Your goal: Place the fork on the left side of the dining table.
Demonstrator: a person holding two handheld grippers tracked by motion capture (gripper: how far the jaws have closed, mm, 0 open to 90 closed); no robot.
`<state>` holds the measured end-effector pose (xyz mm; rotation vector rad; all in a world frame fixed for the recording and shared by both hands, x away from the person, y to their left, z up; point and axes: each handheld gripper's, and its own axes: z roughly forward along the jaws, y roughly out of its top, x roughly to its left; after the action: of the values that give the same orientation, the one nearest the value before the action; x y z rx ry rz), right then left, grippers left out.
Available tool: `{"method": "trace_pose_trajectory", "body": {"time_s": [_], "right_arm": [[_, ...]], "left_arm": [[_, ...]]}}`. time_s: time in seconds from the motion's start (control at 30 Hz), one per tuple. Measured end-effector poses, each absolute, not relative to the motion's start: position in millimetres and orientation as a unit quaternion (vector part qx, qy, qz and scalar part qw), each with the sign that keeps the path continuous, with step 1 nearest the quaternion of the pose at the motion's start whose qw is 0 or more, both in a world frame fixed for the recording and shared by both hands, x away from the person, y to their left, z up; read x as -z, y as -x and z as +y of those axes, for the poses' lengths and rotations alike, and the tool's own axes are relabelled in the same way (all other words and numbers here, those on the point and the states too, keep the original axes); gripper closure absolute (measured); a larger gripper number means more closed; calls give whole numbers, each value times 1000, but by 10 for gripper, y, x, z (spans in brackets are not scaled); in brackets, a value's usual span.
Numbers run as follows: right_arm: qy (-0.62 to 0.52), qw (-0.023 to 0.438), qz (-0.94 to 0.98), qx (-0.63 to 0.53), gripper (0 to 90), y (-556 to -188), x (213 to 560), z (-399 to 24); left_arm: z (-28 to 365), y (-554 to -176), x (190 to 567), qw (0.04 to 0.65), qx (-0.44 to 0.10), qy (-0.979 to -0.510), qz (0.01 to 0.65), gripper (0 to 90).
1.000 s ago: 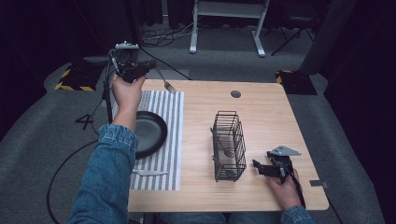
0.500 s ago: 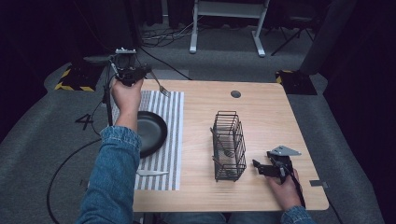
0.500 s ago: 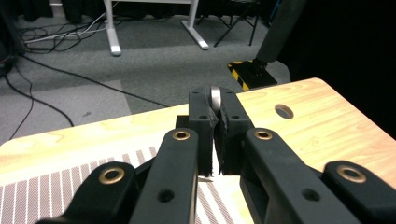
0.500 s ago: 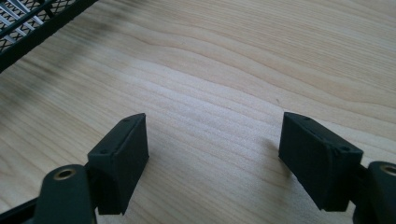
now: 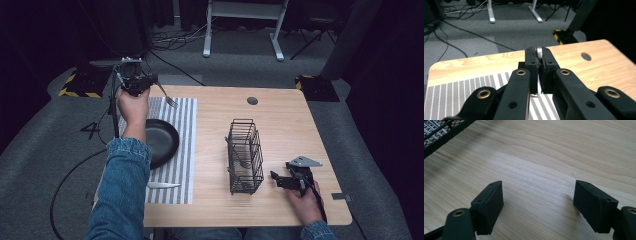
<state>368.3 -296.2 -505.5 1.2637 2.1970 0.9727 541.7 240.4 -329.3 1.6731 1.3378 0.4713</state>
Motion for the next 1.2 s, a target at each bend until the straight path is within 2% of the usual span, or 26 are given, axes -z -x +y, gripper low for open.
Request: {"method": "trace_pose_trajectory", "body": {"time_s": [1.2], "right_arm": [[-455, 212, 791, -350, 242, -3683, 5055, -2962]], "left_arm": [[2419, -5502, 3714, 447, -140, -670, 575, 862]]}}
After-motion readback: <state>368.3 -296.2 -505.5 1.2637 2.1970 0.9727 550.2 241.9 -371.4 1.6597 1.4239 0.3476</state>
